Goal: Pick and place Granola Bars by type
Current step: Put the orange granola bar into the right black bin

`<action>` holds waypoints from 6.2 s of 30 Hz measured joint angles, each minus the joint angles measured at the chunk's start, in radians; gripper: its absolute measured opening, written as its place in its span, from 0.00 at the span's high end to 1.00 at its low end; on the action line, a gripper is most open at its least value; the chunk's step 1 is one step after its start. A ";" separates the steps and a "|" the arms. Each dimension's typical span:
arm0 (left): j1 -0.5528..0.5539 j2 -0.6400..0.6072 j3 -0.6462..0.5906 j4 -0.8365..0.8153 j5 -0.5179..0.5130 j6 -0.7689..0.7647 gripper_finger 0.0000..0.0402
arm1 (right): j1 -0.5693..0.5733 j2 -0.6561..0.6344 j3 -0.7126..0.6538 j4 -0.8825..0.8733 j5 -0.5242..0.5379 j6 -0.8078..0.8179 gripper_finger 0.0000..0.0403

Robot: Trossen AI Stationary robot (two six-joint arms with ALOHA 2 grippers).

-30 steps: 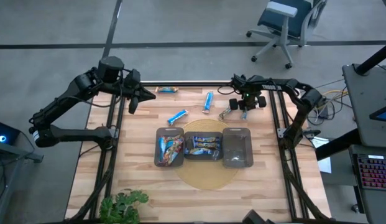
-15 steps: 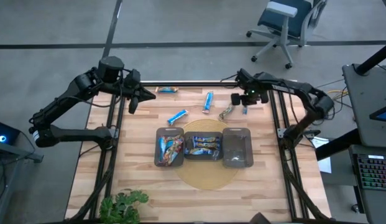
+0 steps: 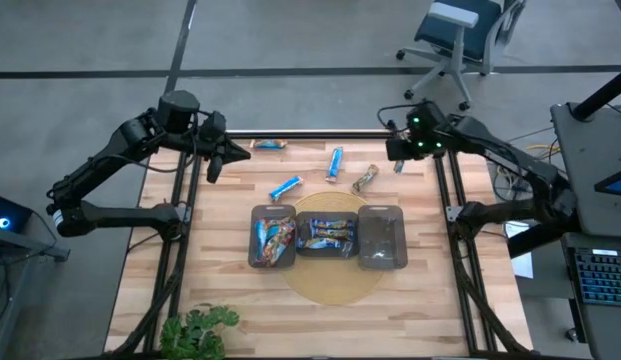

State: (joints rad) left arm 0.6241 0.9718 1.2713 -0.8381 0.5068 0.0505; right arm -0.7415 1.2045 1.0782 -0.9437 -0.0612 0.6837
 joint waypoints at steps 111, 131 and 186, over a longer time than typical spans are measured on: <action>0.000 0.000 0.000 0.000 0.000 -0.024 1.00 | 0.724 0.137 0.002 -0.116 -0.046 -0.381 0.94; 0.000 0.000 0.000 0.000 -0.002 -0.025 1.00 | 0.724 0.138 -0.166 0.093 -0.052 -0.336 0.94; 0.000 0.000 -0.001 0.000 -0.010 -0.021 1.00 | 0.724 0.138 -0.161 0.087 -0.074 -0.276 0.98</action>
State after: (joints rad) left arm 0.6242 0.9722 1.2701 -0.8383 0.4966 0.0293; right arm -0.0174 1.3426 0.9174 -0.8564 -0.1349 0.4076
